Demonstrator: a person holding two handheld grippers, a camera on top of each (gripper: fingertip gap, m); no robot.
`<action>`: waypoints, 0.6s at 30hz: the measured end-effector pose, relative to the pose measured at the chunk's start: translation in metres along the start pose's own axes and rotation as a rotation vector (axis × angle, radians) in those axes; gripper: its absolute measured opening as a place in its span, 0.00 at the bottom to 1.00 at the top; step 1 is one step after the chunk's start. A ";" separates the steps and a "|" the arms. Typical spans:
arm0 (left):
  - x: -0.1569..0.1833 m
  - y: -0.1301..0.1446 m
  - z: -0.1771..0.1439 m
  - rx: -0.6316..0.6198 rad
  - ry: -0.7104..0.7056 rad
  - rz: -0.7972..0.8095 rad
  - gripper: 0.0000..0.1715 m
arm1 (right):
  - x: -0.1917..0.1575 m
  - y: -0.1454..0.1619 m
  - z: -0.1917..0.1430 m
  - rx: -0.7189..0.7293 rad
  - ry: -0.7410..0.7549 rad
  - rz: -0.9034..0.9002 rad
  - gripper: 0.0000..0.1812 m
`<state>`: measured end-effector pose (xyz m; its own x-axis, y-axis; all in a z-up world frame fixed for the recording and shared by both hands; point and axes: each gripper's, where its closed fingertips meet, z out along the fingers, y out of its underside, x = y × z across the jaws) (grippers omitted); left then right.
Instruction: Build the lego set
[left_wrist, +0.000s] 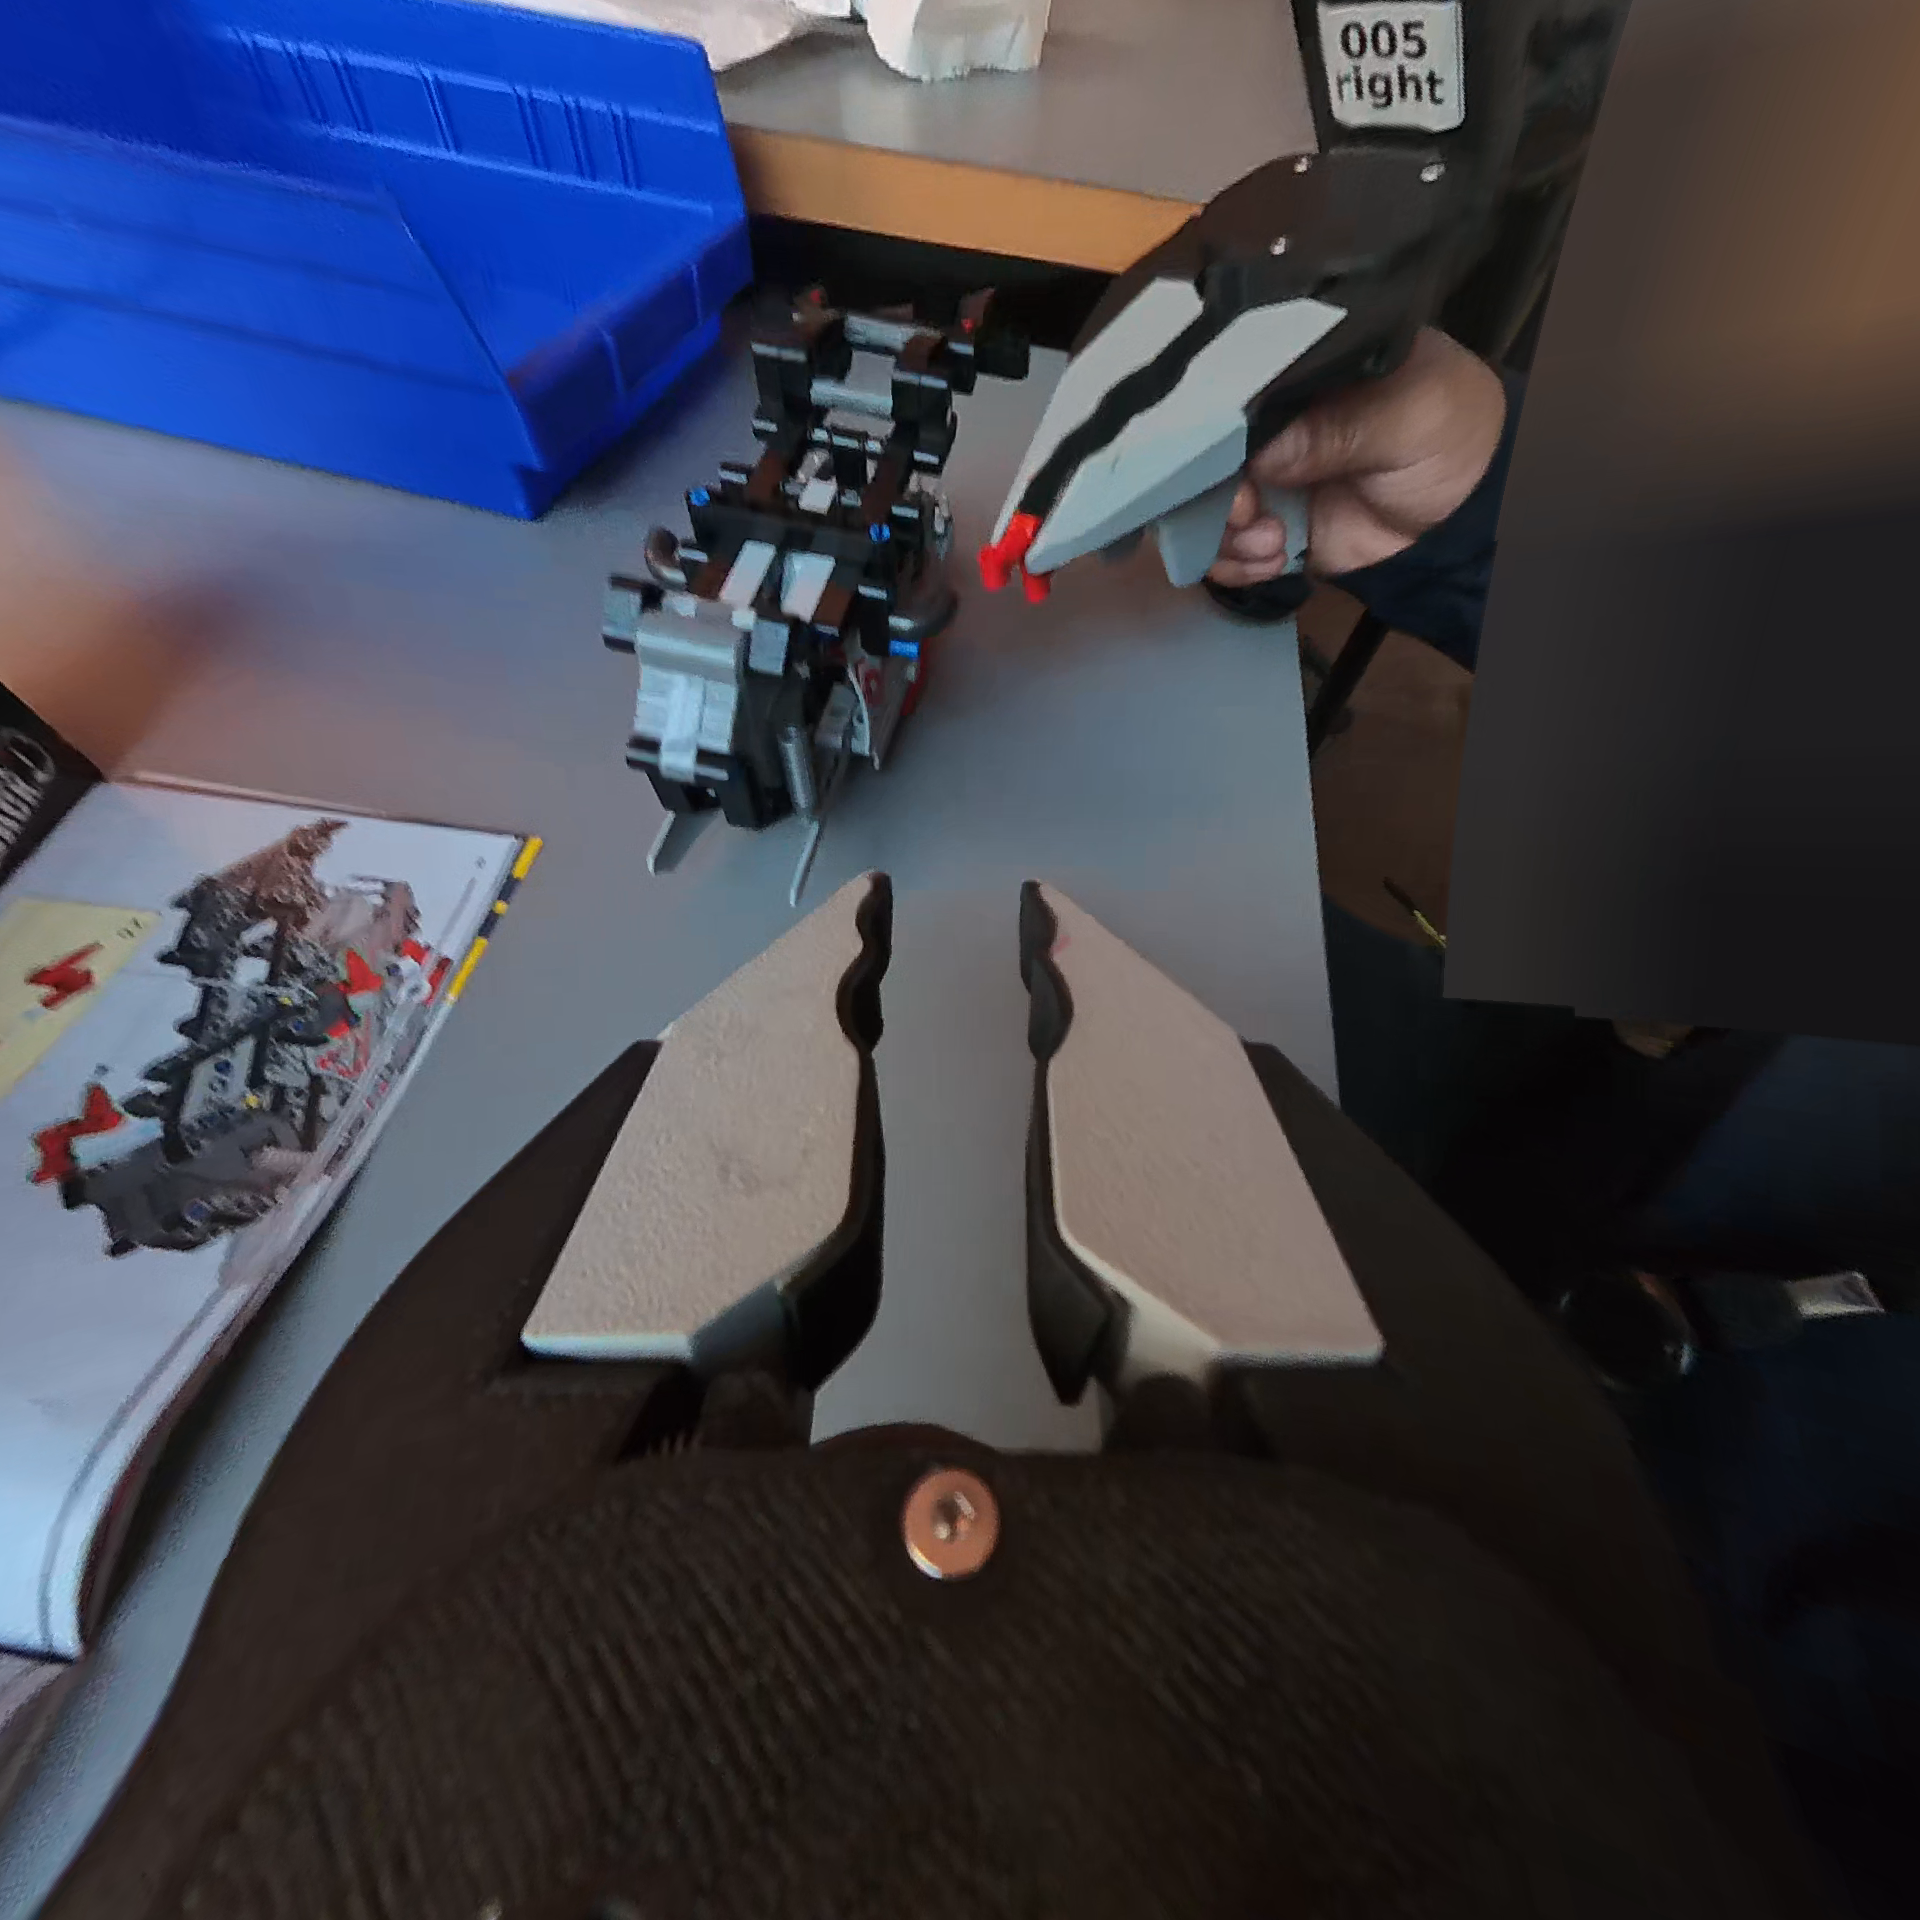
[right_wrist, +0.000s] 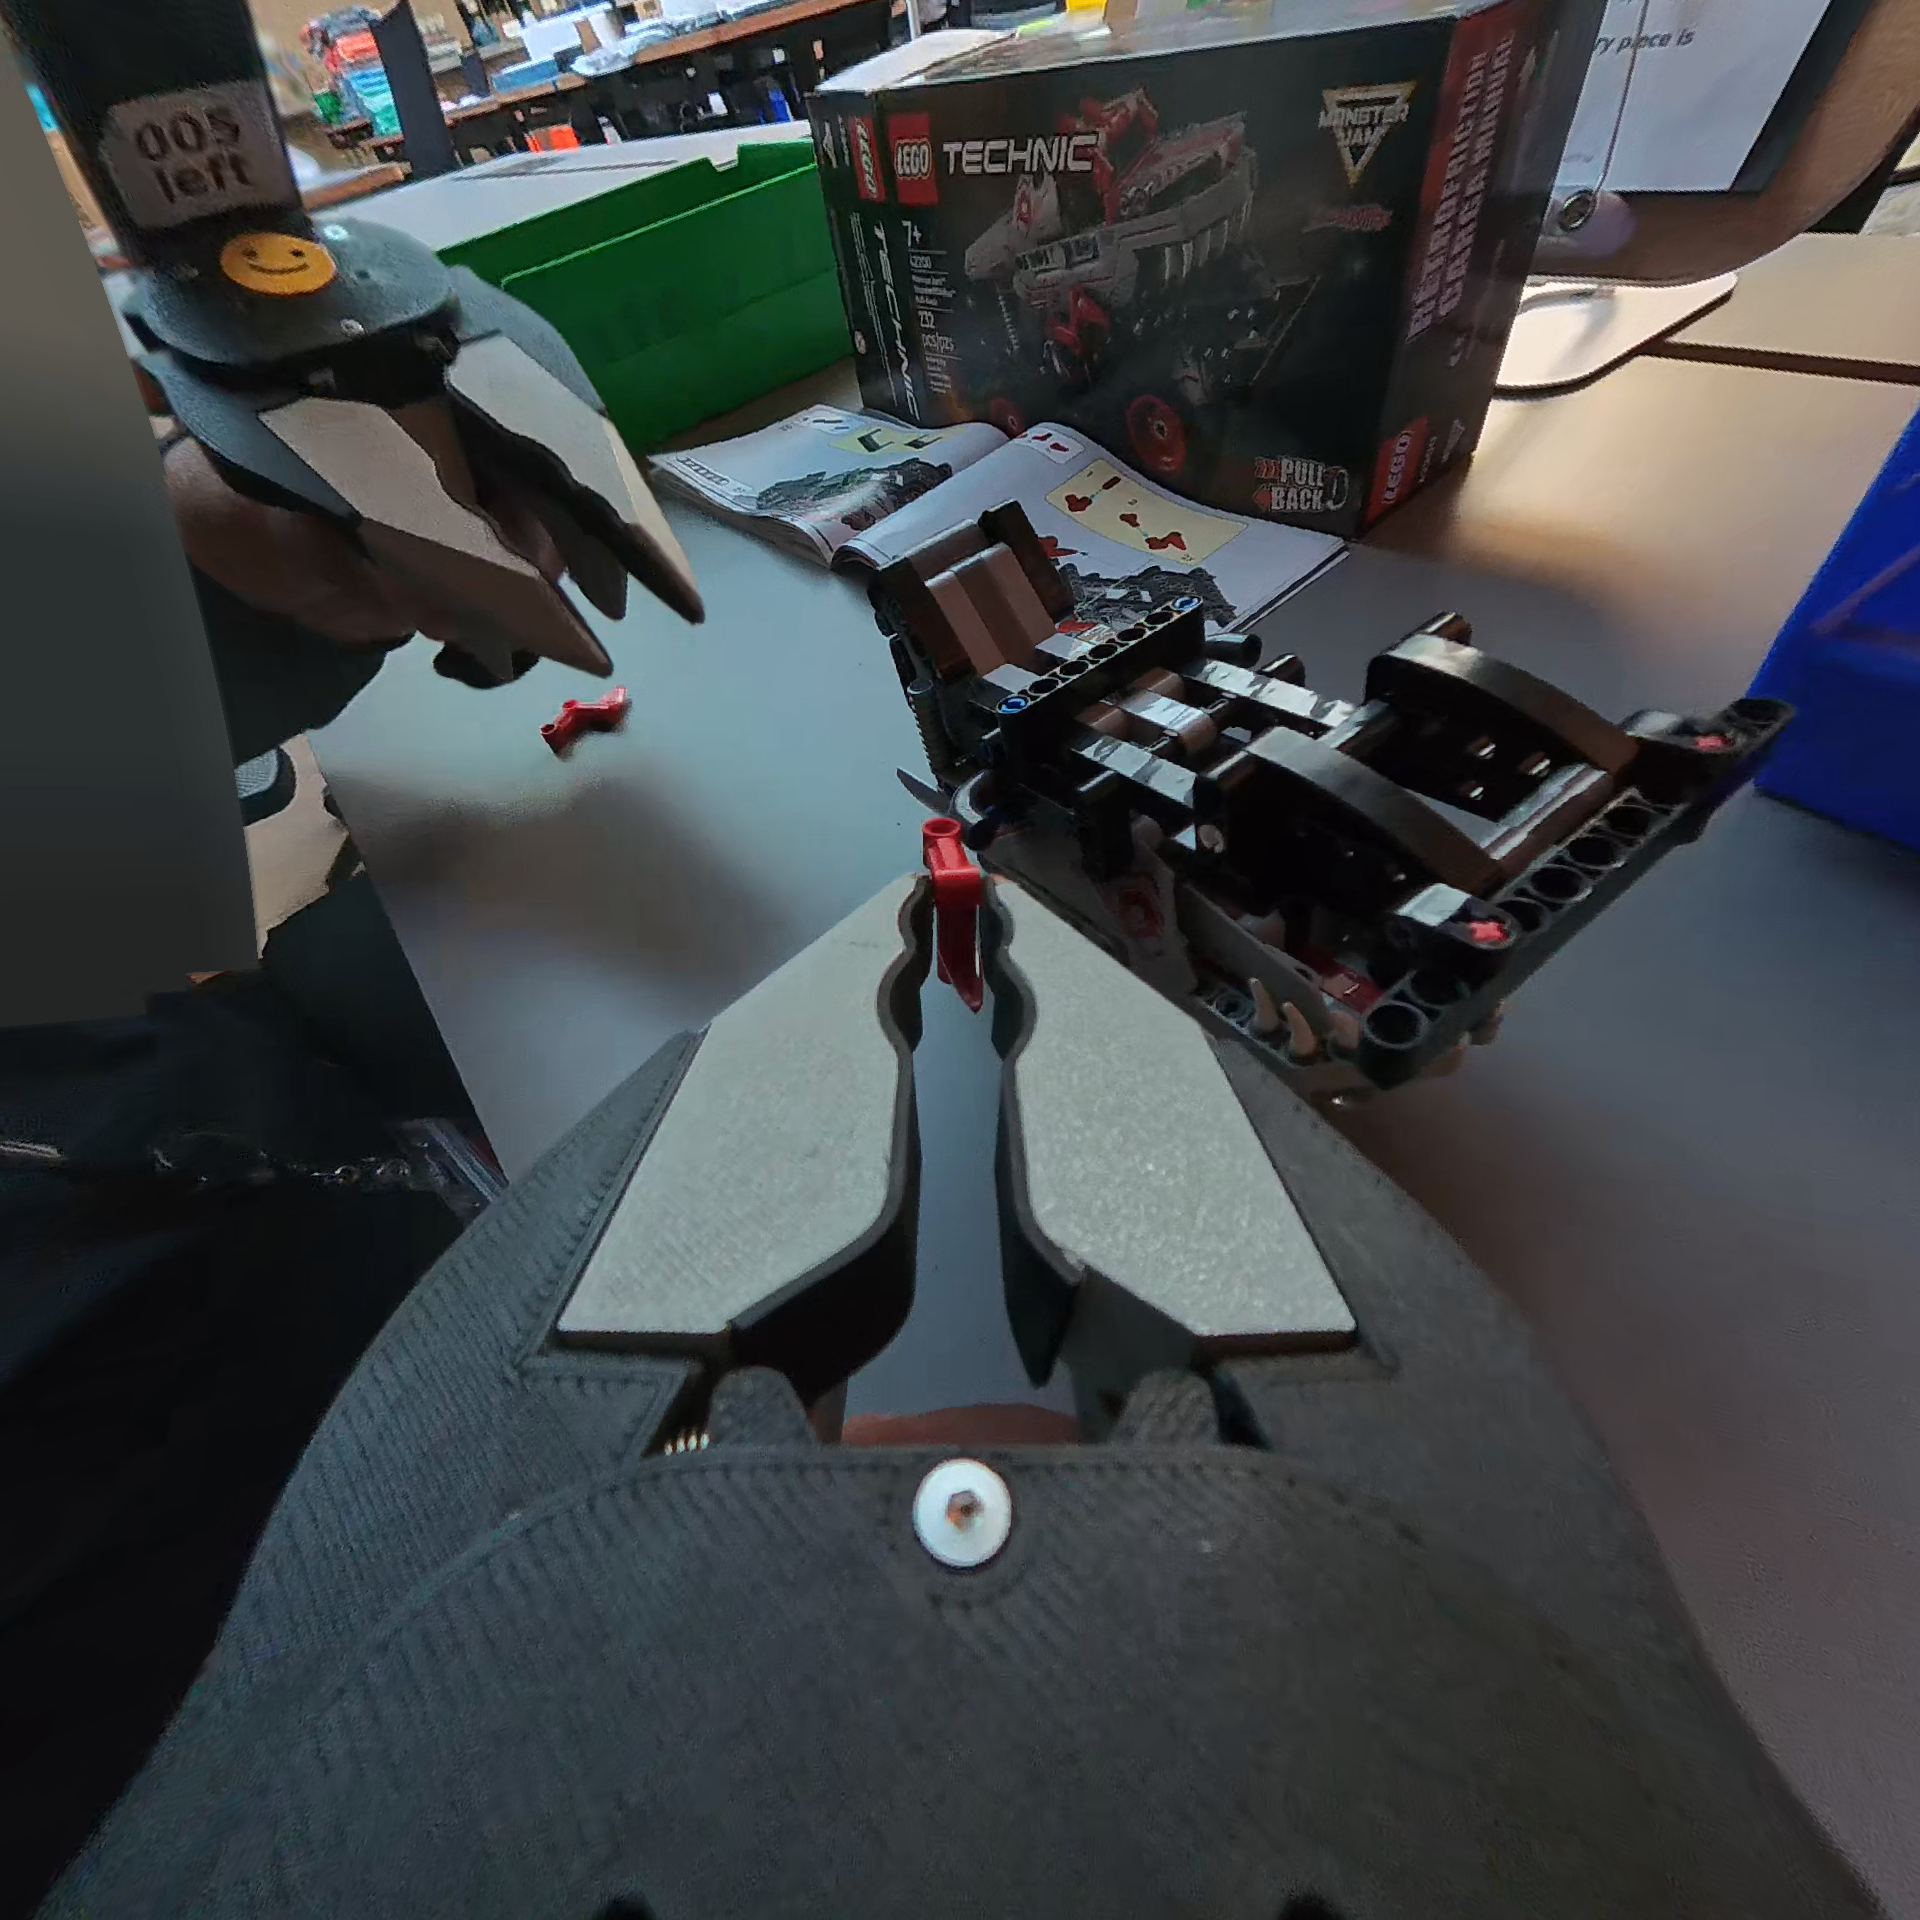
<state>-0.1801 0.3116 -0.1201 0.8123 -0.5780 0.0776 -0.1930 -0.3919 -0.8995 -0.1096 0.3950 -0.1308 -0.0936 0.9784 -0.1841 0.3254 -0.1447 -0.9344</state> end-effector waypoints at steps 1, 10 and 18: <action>-0.001 -0.005 0.001 0.002 -0.012 0.019 0.12 | 0.000 0.002 0.001 -0.004 0.003 0.005 0.02; 0.017 -0.007 0.024 -0.040 -0.016 0.123 0.10 | 0.010 -0.003 -0.001 0.043 0.026 0.113 0.02; 0.013 0.004 0.017 -0.056 -0.035 0.096 0.09 | 0.009 -0.004 -0.001 0.036 0.015 0.048 0.02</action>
<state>-0.1608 0.3144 -0.1295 0.8074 -0.5895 -0.0237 -0.3002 -0.3758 -0.8767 -0.1109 0.4046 -0.1286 -0.0649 0.9723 -0.2247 0.2956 -0.1964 -0.9349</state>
